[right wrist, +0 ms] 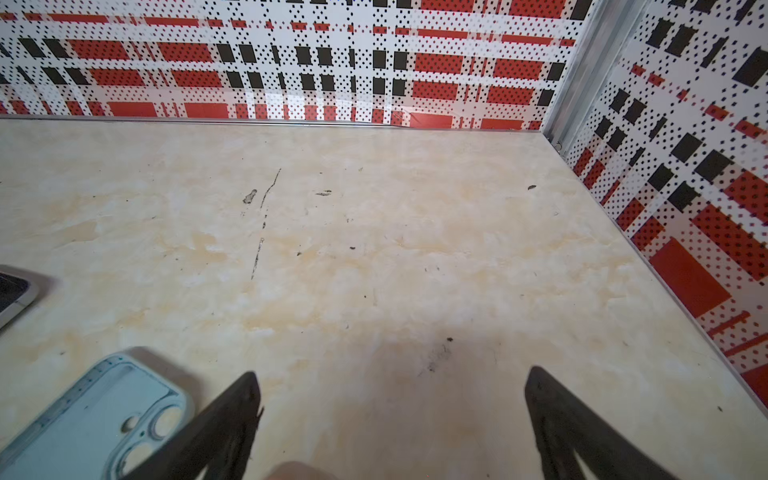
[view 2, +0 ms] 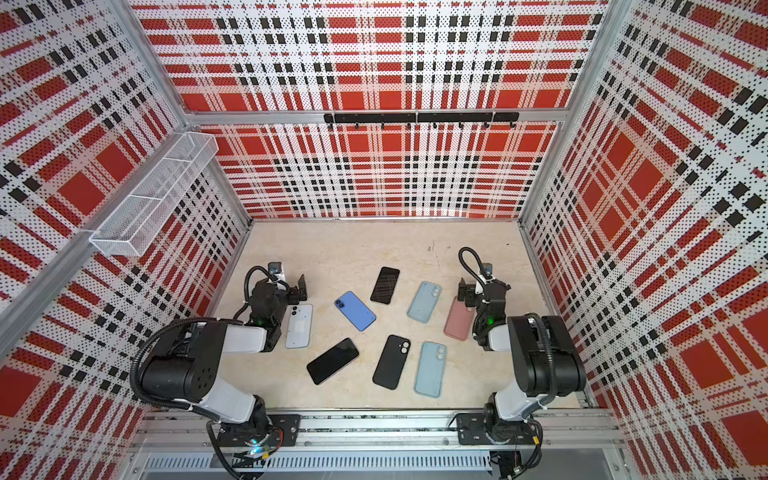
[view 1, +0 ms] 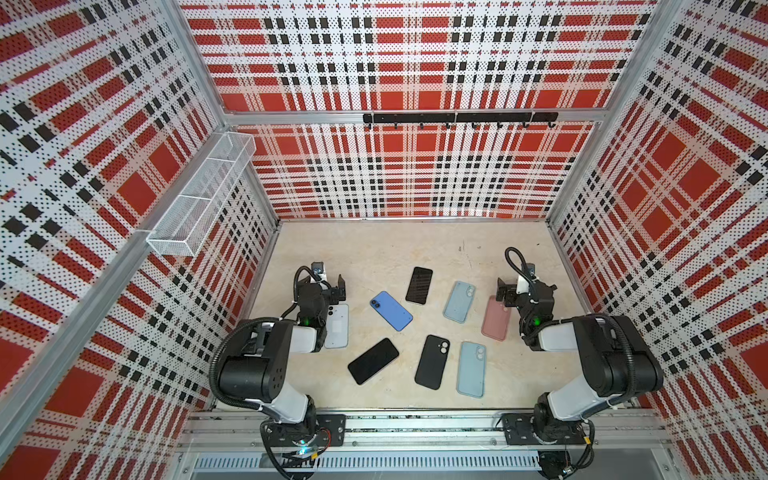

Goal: Put the phone into the phone case
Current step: 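Raise both arms up from the rest pose above the table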

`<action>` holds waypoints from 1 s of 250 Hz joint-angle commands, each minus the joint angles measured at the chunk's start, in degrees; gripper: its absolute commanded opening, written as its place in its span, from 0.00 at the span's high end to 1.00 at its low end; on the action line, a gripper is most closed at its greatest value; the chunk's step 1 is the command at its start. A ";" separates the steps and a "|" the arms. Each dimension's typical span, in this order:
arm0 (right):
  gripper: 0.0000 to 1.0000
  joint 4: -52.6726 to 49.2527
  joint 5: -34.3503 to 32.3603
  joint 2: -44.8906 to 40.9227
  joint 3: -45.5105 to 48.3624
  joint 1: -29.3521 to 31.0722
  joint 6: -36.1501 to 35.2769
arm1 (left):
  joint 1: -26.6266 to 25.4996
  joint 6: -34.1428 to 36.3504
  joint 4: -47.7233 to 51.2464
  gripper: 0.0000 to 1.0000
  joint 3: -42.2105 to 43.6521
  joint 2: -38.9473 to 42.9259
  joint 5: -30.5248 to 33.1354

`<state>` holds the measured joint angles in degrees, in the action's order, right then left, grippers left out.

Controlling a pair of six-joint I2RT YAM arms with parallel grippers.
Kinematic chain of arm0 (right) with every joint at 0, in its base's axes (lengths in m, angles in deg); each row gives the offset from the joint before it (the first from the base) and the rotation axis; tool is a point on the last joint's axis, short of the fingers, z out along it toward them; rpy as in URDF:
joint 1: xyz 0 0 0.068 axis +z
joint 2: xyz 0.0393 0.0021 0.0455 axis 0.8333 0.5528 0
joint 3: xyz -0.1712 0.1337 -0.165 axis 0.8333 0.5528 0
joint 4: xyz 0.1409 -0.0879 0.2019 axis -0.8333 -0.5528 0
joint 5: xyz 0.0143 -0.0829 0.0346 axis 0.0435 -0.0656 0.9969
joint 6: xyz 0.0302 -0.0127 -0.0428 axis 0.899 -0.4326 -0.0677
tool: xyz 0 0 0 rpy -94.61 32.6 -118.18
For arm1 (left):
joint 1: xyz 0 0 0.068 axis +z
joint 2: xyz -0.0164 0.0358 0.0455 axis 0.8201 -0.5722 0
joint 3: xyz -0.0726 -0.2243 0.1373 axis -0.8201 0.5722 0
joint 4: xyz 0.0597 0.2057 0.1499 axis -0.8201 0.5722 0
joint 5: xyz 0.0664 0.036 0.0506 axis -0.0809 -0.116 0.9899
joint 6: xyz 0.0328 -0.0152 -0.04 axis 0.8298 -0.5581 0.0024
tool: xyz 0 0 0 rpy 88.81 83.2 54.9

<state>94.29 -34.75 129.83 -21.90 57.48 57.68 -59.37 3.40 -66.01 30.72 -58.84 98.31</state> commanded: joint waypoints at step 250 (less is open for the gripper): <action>0.00 -27.38 0.15 -29.79 -8.93 0.03 7.56 | -3.27 -3.68 19.27 0.01 -4.68 25.09 16.23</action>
<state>79.53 -36.04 110.35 -23.76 57.48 59.19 -61.79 2.41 -58.36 32.93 -43.32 109.35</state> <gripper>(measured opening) 0.998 0.994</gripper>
